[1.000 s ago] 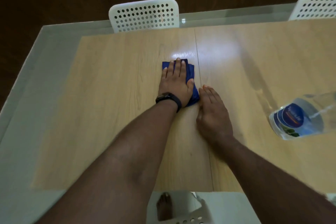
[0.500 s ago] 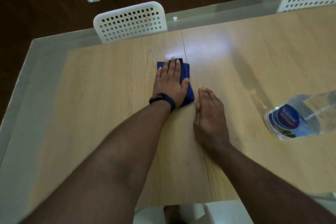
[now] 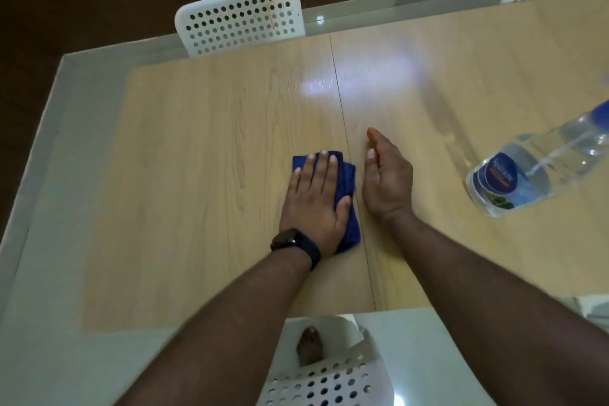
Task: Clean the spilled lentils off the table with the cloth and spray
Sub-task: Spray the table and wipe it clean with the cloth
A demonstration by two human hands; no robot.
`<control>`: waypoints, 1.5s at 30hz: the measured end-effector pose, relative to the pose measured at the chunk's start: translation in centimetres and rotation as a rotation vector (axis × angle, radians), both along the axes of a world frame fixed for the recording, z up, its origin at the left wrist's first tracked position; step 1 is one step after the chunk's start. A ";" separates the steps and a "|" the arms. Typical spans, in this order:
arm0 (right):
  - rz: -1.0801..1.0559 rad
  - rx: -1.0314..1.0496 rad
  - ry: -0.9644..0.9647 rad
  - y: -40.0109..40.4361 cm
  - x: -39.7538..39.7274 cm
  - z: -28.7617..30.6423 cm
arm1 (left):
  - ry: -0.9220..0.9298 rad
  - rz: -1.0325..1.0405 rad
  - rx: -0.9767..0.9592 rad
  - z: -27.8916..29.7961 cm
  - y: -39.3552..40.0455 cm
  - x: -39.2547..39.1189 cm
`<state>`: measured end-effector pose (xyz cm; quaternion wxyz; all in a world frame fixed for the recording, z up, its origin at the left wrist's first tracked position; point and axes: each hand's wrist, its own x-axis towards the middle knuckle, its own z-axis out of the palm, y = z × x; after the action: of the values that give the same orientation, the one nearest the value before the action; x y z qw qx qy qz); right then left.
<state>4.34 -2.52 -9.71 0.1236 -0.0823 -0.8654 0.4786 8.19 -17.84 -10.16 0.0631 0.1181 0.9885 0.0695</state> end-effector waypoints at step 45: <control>0.416 0.514 -0.135 4.8 10.2 0.1 | 0.005 0.065 -0.032 -0.4 0.2 11.3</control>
<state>14.55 2.33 -9.64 -0.0176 0.0985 -0.9622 0.2532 19.46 -17.64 -10.60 0.0602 0.0853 0.9930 0.0555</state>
